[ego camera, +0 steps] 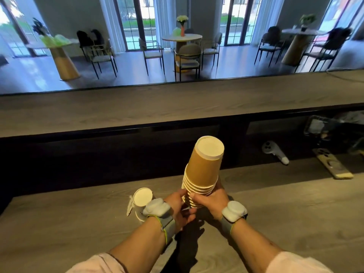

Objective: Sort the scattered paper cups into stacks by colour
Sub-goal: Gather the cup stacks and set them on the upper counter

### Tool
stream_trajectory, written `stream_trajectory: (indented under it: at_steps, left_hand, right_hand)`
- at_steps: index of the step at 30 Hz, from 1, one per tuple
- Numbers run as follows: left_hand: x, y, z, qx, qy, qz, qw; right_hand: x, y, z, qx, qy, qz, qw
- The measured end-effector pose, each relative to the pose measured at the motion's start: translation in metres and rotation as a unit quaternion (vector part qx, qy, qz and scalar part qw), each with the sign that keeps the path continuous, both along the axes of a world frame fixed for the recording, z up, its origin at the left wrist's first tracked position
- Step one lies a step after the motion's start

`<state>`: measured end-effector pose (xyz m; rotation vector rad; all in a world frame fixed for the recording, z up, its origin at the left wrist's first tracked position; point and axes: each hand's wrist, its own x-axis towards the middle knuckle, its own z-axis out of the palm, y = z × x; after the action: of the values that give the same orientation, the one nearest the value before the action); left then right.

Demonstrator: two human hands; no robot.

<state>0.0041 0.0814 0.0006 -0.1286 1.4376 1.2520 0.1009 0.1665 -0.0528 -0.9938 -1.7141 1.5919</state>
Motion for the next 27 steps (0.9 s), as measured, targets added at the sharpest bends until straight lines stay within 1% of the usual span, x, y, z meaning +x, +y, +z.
stream_trajectory:
  at_steps: [3, 9, 14, 18, 21, 24, 27]
  left_hand:
    - [-0.006, 0.008, 0.036, 0.048, 0.016, 0.011, 0.999]
    - [-0.036, 0.008, 0.098, 0.094, 0.054, 0.001, 0.994]
    - [-0.075, -0.005, 0.136, 0.125, 0.09, -0.003, 0.988]
    - [-0.109, -0.016, 0.156, 0.129, 0.138, -0.025, 0.982]
    - [-0.138, -0.025, 0.167, 0.144, 0.164, -0.028, 0.975]
    - [-0.171, -0.033, 0.172, 0.145, 0.189, -0.015, 0.971]
    - [-0.206, -0.039, 0.175, 0.131, 0.244, 0.01, 0.961]
  right_hand:
    - [-0.011, 0.013, 0.044, 0.026, 0.032, 0.002, 0.999]
    - [-0.044, 0.024, 0.112, 0.066, 0.105, 0.043, 0.991]
    - [-0.087, 0.018, 0.153, 0.082, 0.151, 0.07, 0.983]
    - [-0.12, 0.014, 0.173, 0.105, 0.142, 0.071, 0.982]
    - [-0.15, 0.007, 0.188, 0.103, 0.11, 0.082, 0.985]
    - [-0.185, 0.005, 0.198, 0.093, 0.11, 0.061, 0.988]
    - [-0.226, 0.002, 0.203, 0.09, 0.107, 0.053, 0.989]
